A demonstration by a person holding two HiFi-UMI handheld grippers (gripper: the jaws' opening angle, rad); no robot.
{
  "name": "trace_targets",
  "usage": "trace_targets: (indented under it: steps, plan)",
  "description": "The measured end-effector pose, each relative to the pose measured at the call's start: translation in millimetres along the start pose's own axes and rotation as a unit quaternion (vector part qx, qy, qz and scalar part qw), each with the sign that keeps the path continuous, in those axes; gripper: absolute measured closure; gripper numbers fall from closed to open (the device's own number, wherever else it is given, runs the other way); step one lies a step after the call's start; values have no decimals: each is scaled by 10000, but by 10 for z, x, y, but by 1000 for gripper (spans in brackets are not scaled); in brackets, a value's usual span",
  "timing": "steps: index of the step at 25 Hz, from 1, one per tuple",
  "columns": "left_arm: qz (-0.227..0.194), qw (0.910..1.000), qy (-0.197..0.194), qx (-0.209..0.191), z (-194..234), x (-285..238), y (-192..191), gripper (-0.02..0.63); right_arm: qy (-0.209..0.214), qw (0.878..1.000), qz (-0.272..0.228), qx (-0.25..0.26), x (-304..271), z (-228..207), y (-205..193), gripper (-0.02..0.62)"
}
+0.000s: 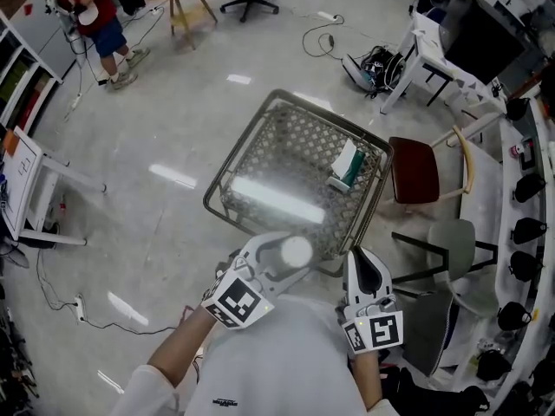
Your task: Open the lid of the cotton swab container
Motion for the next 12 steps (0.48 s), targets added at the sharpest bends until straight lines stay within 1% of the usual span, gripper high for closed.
trace_targets:
  steps: [2,4,6,9,12]
  plan:
    - [1,10000,-72,49,-15,5,6,351,111,9998,-7,-149,-2,10,34,592]
    - [22,9998,-186,25,-25,-4,16,351,332,9983,-38,-478,-17,26,92,591]
    - [101,9993,-362,-42,-47,-28,18,351,654,9964,-30,-534,-39,66,157,555]
    - [225,9970,-723,-141,-113,-67,28,351,1355,9902,80,-319,-74,193,232,500]
    - [327,9933,-1085,-218,-157,-102,54,351,2237,9742,269,-83,-110,388,284,446]
Point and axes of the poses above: the fingertips, and each gripper's own axes: x backward along the fingers, z to its left, y out of its top, the point moved 3 cm from there along x, backward along the fingers, and after that the axes turned 10 degrees about -z, right-handed, at the moved point
